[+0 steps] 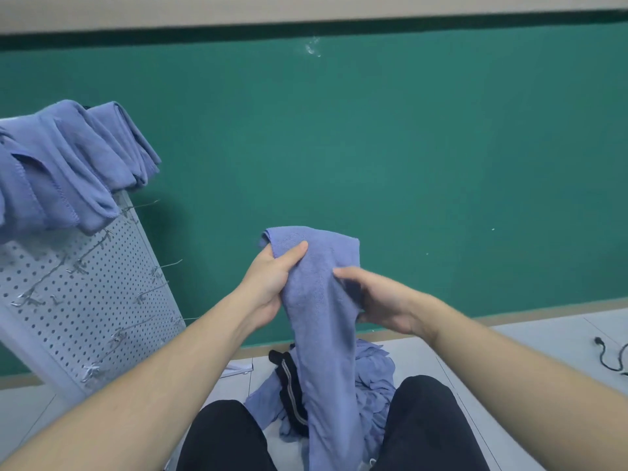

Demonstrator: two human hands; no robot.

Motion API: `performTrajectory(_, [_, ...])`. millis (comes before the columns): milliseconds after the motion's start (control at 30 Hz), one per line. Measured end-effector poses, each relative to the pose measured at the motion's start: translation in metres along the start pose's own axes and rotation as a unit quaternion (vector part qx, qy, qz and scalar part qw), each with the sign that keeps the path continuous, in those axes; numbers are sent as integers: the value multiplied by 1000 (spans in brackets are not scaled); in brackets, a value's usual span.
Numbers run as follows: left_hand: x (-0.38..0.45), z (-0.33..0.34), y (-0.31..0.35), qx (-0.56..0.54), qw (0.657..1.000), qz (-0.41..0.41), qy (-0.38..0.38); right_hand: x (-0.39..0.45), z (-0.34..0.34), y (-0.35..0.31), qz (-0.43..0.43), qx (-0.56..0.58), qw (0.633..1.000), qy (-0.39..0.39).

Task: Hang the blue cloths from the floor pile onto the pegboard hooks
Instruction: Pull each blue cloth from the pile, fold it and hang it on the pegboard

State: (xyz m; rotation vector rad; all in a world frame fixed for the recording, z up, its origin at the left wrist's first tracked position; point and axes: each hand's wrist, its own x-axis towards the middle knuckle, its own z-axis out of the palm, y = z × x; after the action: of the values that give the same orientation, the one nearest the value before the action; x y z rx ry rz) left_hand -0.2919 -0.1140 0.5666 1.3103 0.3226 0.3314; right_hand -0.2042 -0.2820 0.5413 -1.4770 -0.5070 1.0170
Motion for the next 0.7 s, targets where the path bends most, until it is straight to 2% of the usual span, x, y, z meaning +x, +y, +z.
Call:
performTrajectory(133, [0, -9, -9, 25, 999, -19, 29, -5, 10, 23, -88, 19, 993, 73])
performTrajectory(233, [-2, -13, -15, 13, 997, -68, 26, -3, 14, 21, -128, 9, 984, 127])
performTrajectory(333, [-8, -17, -19, -21, 994, -106, -22, 0, 15, 11, -126, 41, 982, 131])
performTrajectory(433, [-19, -19, -33, -39, 994, -94, -52, 3, 15, -2, -113, 64, 979, 158])
performTrajectory(500, [-27, -18, -46, -13, 996, -73, -57, 4, 12, -9, -89, 61, 978, 177])
performTrajectory(700, [-25, -5, -53, -51, 999, 4, 14, 2, 8, -5, -38, 44, 985, 161])
